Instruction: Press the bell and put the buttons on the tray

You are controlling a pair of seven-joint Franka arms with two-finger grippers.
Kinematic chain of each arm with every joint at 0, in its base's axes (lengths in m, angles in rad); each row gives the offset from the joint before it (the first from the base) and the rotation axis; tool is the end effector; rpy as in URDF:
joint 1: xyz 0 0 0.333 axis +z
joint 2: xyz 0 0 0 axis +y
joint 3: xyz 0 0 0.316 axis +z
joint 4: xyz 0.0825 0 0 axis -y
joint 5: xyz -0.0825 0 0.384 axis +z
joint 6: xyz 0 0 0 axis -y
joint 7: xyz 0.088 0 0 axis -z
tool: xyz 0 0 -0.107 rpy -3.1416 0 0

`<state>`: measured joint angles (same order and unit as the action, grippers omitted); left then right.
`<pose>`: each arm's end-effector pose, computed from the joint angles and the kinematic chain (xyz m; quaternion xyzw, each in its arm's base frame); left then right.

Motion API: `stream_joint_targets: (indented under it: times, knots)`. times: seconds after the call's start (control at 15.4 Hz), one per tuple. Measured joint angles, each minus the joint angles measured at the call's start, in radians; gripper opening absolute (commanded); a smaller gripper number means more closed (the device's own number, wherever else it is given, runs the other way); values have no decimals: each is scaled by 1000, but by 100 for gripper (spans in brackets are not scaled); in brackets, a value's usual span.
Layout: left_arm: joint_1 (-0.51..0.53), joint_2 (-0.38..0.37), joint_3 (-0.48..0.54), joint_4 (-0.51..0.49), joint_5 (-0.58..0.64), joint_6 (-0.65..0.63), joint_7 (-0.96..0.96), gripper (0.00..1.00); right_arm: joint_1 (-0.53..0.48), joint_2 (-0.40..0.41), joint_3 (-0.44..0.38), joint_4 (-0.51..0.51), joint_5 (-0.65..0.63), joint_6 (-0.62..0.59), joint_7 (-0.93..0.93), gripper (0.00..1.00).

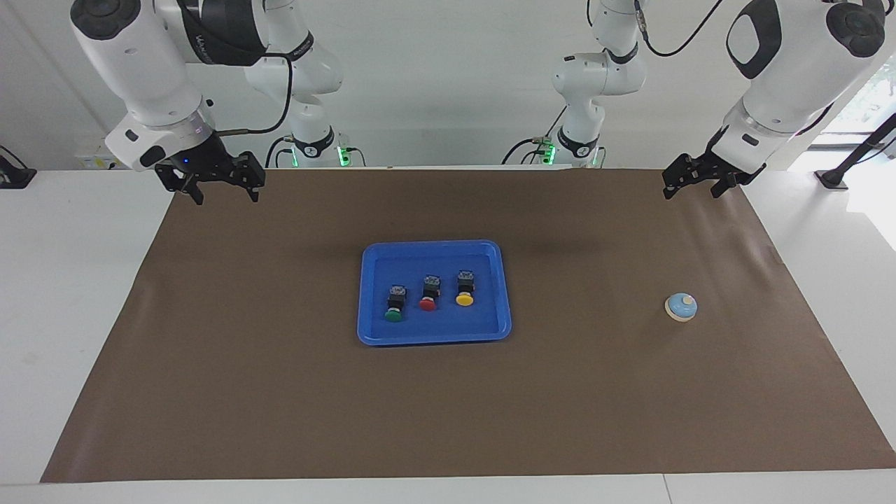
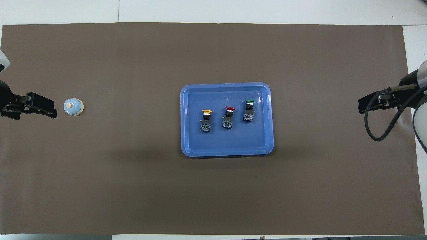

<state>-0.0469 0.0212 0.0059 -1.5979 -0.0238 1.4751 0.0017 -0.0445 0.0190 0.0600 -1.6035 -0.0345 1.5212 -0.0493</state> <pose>0.5479 -0.0252 0.5926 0.9971 -0.0216 -0.0722 0.0104 0.5530 0.0044 0.5946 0.9981 0.0324 -0.0509 0.0158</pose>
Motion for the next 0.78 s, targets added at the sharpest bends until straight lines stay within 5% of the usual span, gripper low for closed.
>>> stream_joint_targets:
  times: [0.78]
  knots:
    - [0,0,0,0,0,0,0,100,4,-11,-1,2,2,0,0,100]
